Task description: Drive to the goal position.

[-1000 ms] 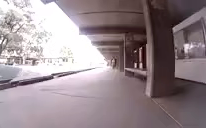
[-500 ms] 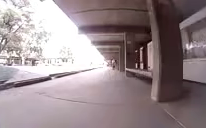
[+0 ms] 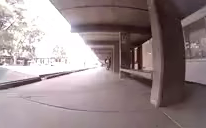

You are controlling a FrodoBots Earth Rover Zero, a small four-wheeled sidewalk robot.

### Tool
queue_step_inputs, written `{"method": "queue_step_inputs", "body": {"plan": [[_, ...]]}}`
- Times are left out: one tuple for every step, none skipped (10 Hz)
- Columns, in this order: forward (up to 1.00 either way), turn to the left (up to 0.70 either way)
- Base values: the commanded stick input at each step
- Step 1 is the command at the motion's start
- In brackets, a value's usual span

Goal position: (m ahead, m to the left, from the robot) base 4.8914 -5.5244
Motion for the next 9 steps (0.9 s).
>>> {"method": "queue_step_inputs", "body": {"plan": [[0.5, 0.0], [0.5, 0.0], [0.5, 0.0], [0.5, 0.0], [0.5, 0.0], [0.5, 0.0], [0.5, 0.0], [0.5, 0.0], [0.5, 0.0]]}}
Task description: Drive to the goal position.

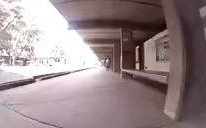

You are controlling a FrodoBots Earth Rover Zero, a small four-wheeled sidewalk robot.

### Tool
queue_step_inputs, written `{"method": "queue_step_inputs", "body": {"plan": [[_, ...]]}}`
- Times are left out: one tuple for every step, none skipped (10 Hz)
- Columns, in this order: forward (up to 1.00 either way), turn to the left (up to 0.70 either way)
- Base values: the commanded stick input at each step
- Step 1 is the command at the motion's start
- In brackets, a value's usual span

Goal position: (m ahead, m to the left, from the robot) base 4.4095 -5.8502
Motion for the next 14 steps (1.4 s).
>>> {"method": "queue_step_inputs", "body": {"plan": [[0.5, 0.0], [0.5, 0.0], [0.5, 0.0], [0.5, 0.0], [0.5, 0.0], [0.5, 0.0], [0.5, 0.0], [0.5, 0.0], [0.5, 0.0], [0.5, 0.0], [0.5, 0.0], [0.5, 0.0], [0.5, 0.0], [0.5, 0.0]]}}
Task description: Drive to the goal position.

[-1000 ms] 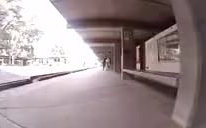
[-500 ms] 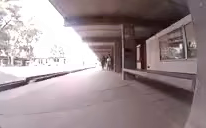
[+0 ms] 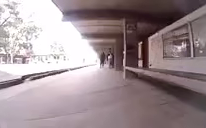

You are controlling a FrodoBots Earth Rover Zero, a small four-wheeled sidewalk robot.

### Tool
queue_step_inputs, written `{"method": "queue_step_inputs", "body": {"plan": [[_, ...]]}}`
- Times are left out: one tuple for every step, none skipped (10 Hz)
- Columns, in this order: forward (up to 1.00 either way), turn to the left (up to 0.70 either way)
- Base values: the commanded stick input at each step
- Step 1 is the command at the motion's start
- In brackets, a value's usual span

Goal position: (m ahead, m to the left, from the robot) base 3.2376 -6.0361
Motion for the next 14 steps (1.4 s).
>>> {"method": "queue_step_inputs", "body": {"plan": [[0.5, 0.0], [0.5, 0.0], [0.5, 0.0], [0.5, 0.0], [0.5, 0.0], [0.5, 0.0], [0.5, 0.0], [0.5, 0.0], [0.5, 0.0], [0.5, 0.0], [0.5, 0.0], [0.5, 0.0], [0.5, 0.5], [0.5, 0.5]]}}
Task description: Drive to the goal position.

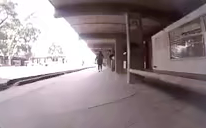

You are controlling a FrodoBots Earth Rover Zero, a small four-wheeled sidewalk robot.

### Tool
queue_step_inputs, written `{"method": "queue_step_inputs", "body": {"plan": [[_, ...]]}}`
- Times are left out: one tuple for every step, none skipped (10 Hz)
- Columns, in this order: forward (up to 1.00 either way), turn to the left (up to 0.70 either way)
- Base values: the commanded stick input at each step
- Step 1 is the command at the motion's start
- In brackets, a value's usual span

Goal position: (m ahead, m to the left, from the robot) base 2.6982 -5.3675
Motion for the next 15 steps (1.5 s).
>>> {"method": "queue_step_inputs", "body": {"plan": [[0.5, 0.0], [0.5, 0.0], [0.5, 0.0], [0.5, 0.0], [0.5, 0.0], [0.5, 0.0], [0.5, 0.0], [0.5, 0.0], [0.5, 0.0], [0.5, 0.0], [0.5, 0.0], [0.5, 0.0], [0.5, 0.0], [0.5, 0.0], [0.5, 0.0]]}}
